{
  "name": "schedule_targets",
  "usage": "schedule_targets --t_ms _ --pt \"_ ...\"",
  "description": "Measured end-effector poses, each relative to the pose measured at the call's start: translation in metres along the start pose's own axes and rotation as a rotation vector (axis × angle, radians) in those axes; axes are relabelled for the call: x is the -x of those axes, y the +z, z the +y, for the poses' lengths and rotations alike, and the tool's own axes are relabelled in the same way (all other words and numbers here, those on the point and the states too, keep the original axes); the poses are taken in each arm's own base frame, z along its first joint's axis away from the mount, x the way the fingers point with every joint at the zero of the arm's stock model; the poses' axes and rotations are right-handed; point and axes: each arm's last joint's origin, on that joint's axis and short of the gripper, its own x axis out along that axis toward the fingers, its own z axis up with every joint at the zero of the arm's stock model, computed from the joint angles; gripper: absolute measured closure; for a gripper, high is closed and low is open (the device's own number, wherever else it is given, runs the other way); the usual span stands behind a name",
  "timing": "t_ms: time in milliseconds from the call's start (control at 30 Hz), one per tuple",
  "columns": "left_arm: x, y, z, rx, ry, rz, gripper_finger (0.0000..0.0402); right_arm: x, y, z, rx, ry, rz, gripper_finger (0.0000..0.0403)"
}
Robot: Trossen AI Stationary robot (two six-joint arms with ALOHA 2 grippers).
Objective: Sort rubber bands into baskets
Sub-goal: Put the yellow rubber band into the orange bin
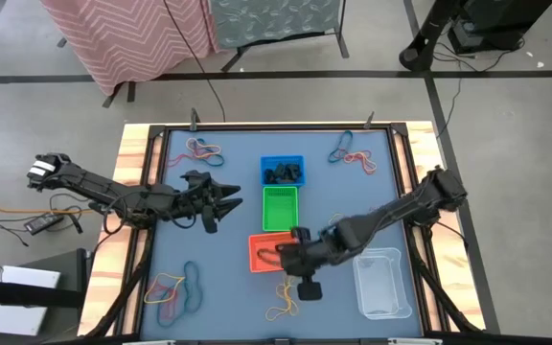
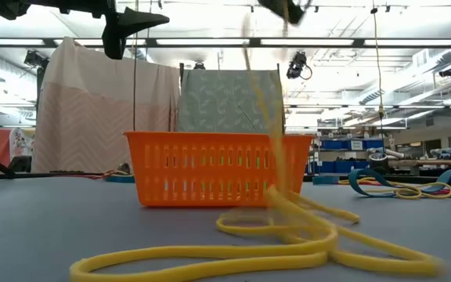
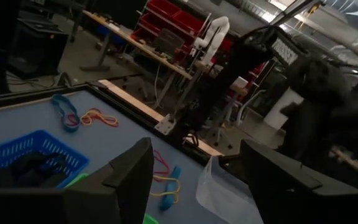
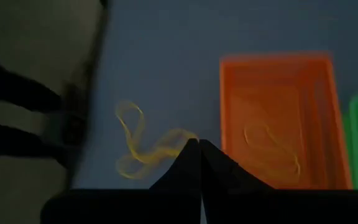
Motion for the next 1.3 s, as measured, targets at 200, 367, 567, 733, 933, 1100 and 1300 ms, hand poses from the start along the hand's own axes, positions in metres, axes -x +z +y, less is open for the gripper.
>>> schedule_targets --t_ms 200,367,567,733,933,1100,1300 --pt "0.0 -0.001 0.0 -0.004 0.005 0.007 0.0161 0.045 0.019 -0.009 0.012 0.062 -0.181 0.04" --pt "0.0 -0.001 0.001 -0.006 0.014 0.007 0.0161 0.06 0.025 -0.023 -0.002 0.016 -0.235 0.04" --pt "0.0 -0.001 0.001 -0.006 0.017 0.004 0.0161 0.03 0.025 -0.03 0.033 0.017 -0.172 0.04" --pt "0.0 -0.001 0.001 -0.005 0.017 0.003 0.0161 -0.007 0.021 -0.038 0.049 -0.07 -0.099 0.04" --pt "0.0 -0.001 0.001 -0.004 0.016 0.003 0.0161 -0.044 0.015 -0.053 -0.001 -0.133 -0.029 0.0396" --pt "0.0 -0.001 0.001 -0.004 0.016 0.003 0.0161 -0.052 0.013 -0.055 -0.084 -0.124 -0.013 0.0378" --pt "0.0 -0.001 0.001 -0.003 0.016 0.002 0.0161 -0.048 0.014 -0.055 -0.096 -0.123 -0.021 0.0269"
